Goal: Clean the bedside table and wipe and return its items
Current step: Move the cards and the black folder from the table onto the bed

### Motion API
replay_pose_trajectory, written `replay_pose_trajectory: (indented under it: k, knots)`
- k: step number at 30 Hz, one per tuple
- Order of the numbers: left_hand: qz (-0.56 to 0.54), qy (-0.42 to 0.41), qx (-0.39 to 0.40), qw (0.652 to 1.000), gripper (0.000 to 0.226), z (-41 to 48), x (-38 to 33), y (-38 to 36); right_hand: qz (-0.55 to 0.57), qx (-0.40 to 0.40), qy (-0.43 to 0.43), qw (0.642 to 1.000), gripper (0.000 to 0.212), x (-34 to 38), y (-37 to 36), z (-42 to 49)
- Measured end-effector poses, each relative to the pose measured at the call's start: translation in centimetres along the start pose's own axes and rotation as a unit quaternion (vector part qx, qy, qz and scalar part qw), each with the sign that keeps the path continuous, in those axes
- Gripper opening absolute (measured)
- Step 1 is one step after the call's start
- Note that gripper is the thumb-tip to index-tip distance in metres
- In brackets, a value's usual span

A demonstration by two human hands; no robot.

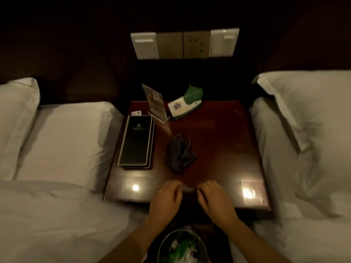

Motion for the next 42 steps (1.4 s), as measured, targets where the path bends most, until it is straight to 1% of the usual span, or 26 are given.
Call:
replay_pose_trajectory:
  k: [2,5,8,12,14,18,23,26,27,29,31,34,37,39,42]
  knots:
    - [-0.036,0.026,-0.049,0.998,0.027,1.8,-1.4,1.6,0.002,-0.008,-0.012,1.000,0.010,-0.9,1.9,2.7]
    - [-0.082,0.044,-0.088,0.992,0.030,4.1,-2.4,3.6,0.012,-0.014,-0.039,0.999,0.008,-1.7,3.5,6.4]
    - [-0.121,0.057,-0.098,0.986,0.037,6.4,-2.3,5.2,0.035,-0.010,-0.064,0.997,0.018,-1.7,3.7,9.8]
    - [-0.159,0.077,-0.113,0.978,0.046,10.7,-1.3,7.7,0.078,0.034,-0.068,0.994,0.032,-0.6,3.4,14.7]
    - [-0.176,0.079,-0.123,0.974,0.051,13.5,-0.6,9.0,0.093,0.044,-0.071,0.992,0.037,0.1,3.3,17.4]
    - [-0.187,0.076,-0.126,0.971,0.060,20.0,1.2,11.3,0.110,0.055,-0.076,0.990,0.042,1.6,2.5,22.9]
    - [-0.167,0.073,-0.130,0.975,0.058,27.4,3.6,13.6,0.130,0.066,-0.107,0.984,0.046,3.6,0.7,28.8]
    - [-0.160,0.078,-0.089,0.980,0.066,30.8,4.9,14.0,0.120,0.066,-0.122,0.983,0.040,4.6,-0.9,31.3]
    - [-0.164,0.084,-0.064,0.981,0.064,31.7,5.2,14.0,0.113,0.060,-0.135,0.983,0.035,4.8,-1.3,31.9]
    - [-0.166,0.103,-0.009,0.981,0.049,33.1,5.8,13.6,0.094,0.043,-0.169,0.980,0.028,5.0,-2.1,32.6]
    - [-0.157,0.112,0.012,0.981,0.037,33.9,6.3,13.3,0.070,0.033,-0.189,0.979,0.030,5.2,-2.7,33.0]
    - [-0.232,0.109,-0.043,0.966,0.026,34.2,6.9,13.7,0.023,0.002,-0.173,0.985,0.030,5.9,-2.4,33.7]
    - [-0.286,0.081,-0.081,0.951,0.019,34.8,6.9,15.5,0.013,-0.082,-0.164,0.983,0.030,6.5,-0.3,35.3]
    - [-0.308,0.065,-0.081,0.946,0.015,34.9,6.7,17.0,0.053,-0.112,-0.153,0.980,0.028,7.2,1.1,36.9]
    - [-0.322,0.051,-0.103,0.940,0.007,34.4,7.4,19.8,0.136,-0.100,-0.158,0.973,0.024,9.1,1.7,39.8]
Point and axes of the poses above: each hand's wrist, its own z-axis towards the middle knuckle, its own y-axis out of the back of the hand, x = y × z, the point moved 3 cm from there along z, towards the middle knuckle, and after that the axes turned 12 degrees about -z, right-handed, at the moved point
